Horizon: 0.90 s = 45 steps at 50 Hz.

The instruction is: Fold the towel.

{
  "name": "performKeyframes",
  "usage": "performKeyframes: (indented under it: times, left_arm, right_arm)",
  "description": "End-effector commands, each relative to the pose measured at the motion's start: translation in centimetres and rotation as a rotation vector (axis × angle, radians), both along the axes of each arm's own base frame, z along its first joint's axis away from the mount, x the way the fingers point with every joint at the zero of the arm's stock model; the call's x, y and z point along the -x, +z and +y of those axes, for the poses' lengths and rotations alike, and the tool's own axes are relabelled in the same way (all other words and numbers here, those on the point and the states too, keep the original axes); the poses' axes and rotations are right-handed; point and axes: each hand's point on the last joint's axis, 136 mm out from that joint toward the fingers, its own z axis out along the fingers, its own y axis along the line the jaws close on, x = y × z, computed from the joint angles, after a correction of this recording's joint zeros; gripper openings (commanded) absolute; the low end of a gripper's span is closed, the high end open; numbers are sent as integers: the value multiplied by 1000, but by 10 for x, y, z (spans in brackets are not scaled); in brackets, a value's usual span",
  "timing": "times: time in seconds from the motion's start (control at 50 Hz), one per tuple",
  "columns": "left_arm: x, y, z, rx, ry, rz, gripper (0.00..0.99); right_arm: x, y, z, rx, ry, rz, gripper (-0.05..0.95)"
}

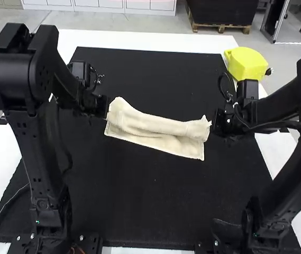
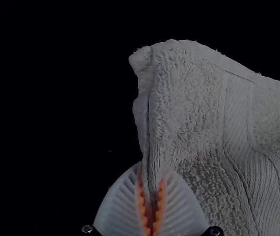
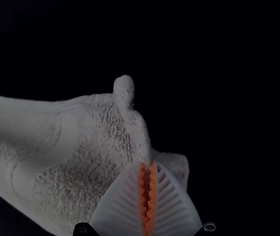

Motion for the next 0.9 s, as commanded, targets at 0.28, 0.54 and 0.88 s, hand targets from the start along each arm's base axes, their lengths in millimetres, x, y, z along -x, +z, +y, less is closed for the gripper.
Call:
performKeyframes:
  times: [0.28,0.54,0.88]
  left_arm:
    - [13,-7,12,-37,34,-62,28]
    - [20,-13,18,-65,70,-122,28]
    - [28,-21,26,-109,117,-160,315]
  right_arm:
    - [13,-11,2,35,36,-16,-26]
    - [19,-27,9,55,56,-9,-26]
    - [18,-43,-1,125,32,14,120]
